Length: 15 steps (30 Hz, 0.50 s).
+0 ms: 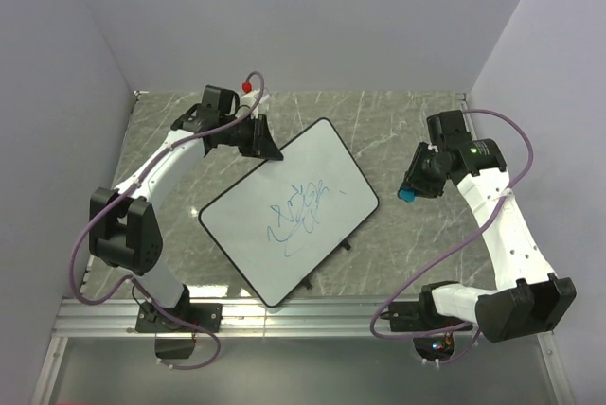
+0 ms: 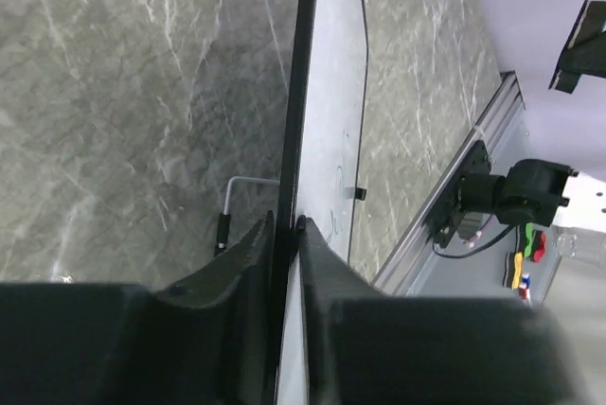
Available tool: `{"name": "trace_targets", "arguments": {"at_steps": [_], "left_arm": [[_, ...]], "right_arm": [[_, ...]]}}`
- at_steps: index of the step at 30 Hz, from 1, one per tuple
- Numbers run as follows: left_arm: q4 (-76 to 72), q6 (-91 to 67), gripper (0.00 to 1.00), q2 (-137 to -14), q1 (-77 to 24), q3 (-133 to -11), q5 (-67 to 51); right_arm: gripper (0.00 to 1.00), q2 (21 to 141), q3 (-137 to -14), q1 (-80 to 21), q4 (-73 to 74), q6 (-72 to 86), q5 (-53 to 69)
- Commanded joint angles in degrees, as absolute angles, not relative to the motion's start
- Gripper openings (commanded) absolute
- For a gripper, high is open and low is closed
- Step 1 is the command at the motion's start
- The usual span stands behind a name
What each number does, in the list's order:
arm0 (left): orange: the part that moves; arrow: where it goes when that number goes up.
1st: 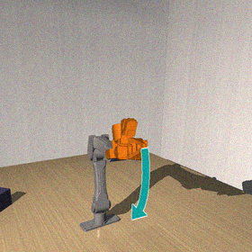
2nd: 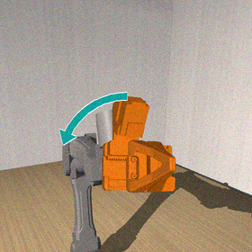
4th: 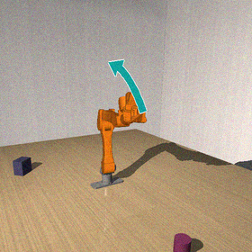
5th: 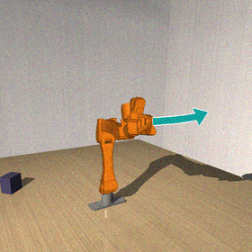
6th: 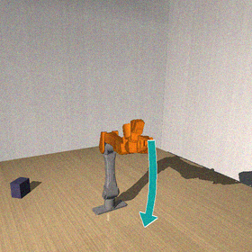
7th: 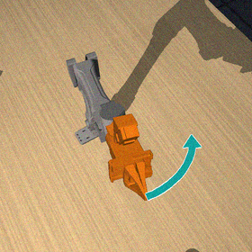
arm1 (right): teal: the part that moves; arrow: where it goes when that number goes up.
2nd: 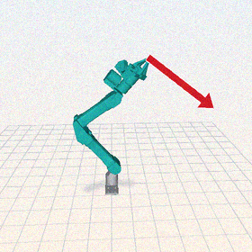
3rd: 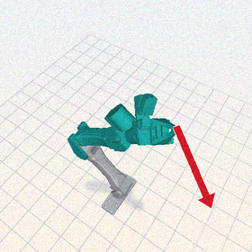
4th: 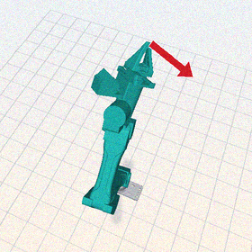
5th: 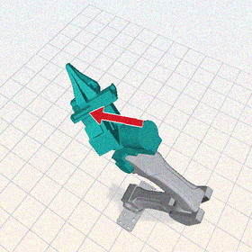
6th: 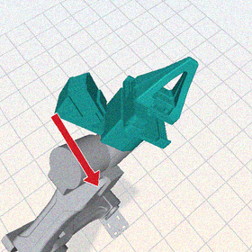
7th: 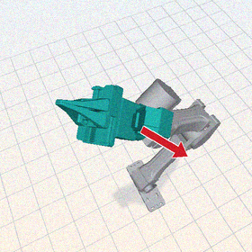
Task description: Erase the whiteboard
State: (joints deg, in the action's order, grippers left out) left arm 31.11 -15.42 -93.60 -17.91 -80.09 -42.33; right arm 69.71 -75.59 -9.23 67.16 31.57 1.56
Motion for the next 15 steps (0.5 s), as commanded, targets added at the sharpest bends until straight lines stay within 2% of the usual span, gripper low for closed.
{"name": "trace_targets", "arguments": {"at_steps": [1,3,4,15], "left_arm": [[32.95,-12.40,0.14,-95.01,-20.12,-81.56,-46.41],[33.84,-11.78,0.03,-96.32,-20.83,-81.74,-45.88],[33.75,-11.78,0.00,-96.68,-21.00,-81.56,-45.70],[28.31,-13.53,0.00,-102.48,-23.82,-84.45,-34.63]], "right_arm": [[0.00,68.82,-75.33,-9.67,67.94,30.67,2.11],[0.00,68.21,-74.10,-9.67,66.71,30.50,3.07],[0.00,68.12,-73.83,-9.67,66.45,30.41,3.25],[0.00,68.38,-72.95,-10.20,63.63,30.76,4.66]]}}
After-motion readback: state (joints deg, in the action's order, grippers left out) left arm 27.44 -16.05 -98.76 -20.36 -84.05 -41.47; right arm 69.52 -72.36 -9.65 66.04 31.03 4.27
